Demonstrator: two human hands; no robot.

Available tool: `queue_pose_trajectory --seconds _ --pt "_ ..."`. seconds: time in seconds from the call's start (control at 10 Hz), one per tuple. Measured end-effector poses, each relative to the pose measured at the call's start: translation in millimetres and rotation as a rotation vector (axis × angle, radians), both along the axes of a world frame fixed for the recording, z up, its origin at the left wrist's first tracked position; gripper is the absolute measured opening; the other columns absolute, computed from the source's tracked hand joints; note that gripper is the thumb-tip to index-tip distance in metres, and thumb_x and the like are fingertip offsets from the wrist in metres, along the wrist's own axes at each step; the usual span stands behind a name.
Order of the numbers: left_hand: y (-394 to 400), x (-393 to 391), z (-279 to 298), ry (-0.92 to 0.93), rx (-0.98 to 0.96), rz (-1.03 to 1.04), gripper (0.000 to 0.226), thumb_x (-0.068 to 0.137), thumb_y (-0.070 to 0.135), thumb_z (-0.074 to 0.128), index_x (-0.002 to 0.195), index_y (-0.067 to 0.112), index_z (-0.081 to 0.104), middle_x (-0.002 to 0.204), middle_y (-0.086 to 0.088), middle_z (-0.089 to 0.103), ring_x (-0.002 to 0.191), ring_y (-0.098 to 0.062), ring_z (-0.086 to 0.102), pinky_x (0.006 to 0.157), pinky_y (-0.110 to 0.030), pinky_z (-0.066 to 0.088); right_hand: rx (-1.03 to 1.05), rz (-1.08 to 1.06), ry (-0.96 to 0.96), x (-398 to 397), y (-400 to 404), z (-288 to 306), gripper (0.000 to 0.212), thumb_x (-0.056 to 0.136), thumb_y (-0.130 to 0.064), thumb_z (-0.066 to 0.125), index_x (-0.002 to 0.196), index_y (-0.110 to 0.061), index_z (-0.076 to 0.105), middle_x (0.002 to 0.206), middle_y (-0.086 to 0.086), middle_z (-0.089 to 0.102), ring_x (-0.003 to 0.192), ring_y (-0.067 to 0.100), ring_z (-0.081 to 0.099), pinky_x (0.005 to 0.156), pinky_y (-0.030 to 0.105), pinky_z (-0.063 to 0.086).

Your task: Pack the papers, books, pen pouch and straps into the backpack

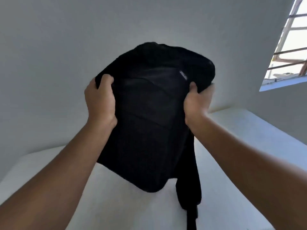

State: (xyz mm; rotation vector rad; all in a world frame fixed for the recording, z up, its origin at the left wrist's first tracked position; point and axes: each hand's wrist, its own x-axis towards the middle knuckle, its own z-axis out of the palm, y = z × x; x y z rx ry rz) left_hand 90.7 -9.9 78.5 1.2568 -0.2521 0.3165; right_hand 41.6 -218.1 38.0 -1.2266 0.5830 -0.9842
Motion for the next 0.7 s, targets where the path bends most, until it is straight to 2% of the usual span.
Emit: queue_pose_trajectory --seconds 0.1,0.2,0.3,0.4,0.5,0.6,0.7 --pt "6.7 -5.7 -7.9 -0.074 -0.014 -0.035 0.010 0.096 0.030 0.064 0.097 0.021 0.069 0.103 0.002 0.075 0.099 -0.018 0.072 0.086 -0.037 0.058 -0.360 0.027 -0.102 38.3 -11.8 48.7 0.020 0.105 -0.027 0.055 0.121 -0.017 0.047 0.115 -0.008 0.063 0.100 0.002 0.063 0.084 0.022 0.054" --pt "0.0 16.6 -34.0 -0.030 0.213 0.028 0.015 0.096 0.041 0.064 0.099 0.026 0.066 0.105 0.005 0.072 0.101 -0.016 0.069 0.088 -0.040 0.057 -0.630 0.086 -0.052 91.9 -26.3 59.6 0.024 0.102 -0.034 0.057 0.117 -0.018 0.047 0.118 0.001 0.061 0.108 0.018 0.061 0.093 0.041 0.055" --pt "-12.2 44.4 -65.9 0.139 0.379 0.104 0.021 0.100 0.038 0.059 0.096 0.018 0.058 0.096 0.003 0.065 0.091 -0.016 0.064 0.079 -0.034 0.053 -0.653 0.239 0.271 126.9 -39.4 34.2 0.043 0.103 -0.034 0.059 0.137 -0.012 0.045 0.139 0.010 0.048 0.125 0.030 0.054 0.107 0.050 0.049" --pt "-26.9 64.1 -86.8 0.176 0.500 0.103 0.021 0.103 0.039 0.054 0.112 0.021 0.059 0.105 0.009 0.064 0.099 -0.013 0.062 0.087 -0.034 0.052 -0.687 0.350 0.334 130.3 -53.7 7.1 0.059 0.104 -0.032 0.060 0.154 -0.013 0.035 0.153 0.007 0.037 0.136 0.030 0.049 0.115 0.046 0.044" --pt "-34.3 68.4 -91.2 0.222 0.565 0.101 0.028 0.103 0.042 0.053 0.121 0.022 0.057 0.109 0.010 0.063 0.104 -0.012 0.062 0.092 -0.034 0.051 -0.727 0.468 0.256 111.5 -65.6 4.1 0.055 0.105 -0.025 0.060 0.155 -0.019 0.039 0.134 -0.010 0.052 0.125 0.014 0.052 0.109 0.035 0.045" --pt "-24.0 56.0 -81.1 0.258 0.597 0.148 0.034 0.097 0.047 0.062 0.116 0.021 0.051 0.105 0.005 0.062 0.101 -0.017 0.064 0.081 -0.033 0.052 -0.530 0.513 0.254 87.8 -100.6 -2.2 0.053 0.104 -0.034 0.062 0.153 -0.027 0.044 0.140 -0.009 0.057 0.127 0.014 0.058 0.111 0.038 0.046" --pt "9.8 14.0 -65.5 0.150 0.521 0.227 0.041 0.091 0.050 0.070 0.118 0.028 0.049 0.101 0.010 0.063 0.100 -0.013 0.063 0.077 -0.026 0.047 -0.435 0.475 0.117 38.2 -159.0 -9.5 0.036 0.104 -0.024 0.062 0.140 -0.020 0.060 0.117 -0.009 0.069 0.109 0.010 0.066 0.112 0.039 0.048"
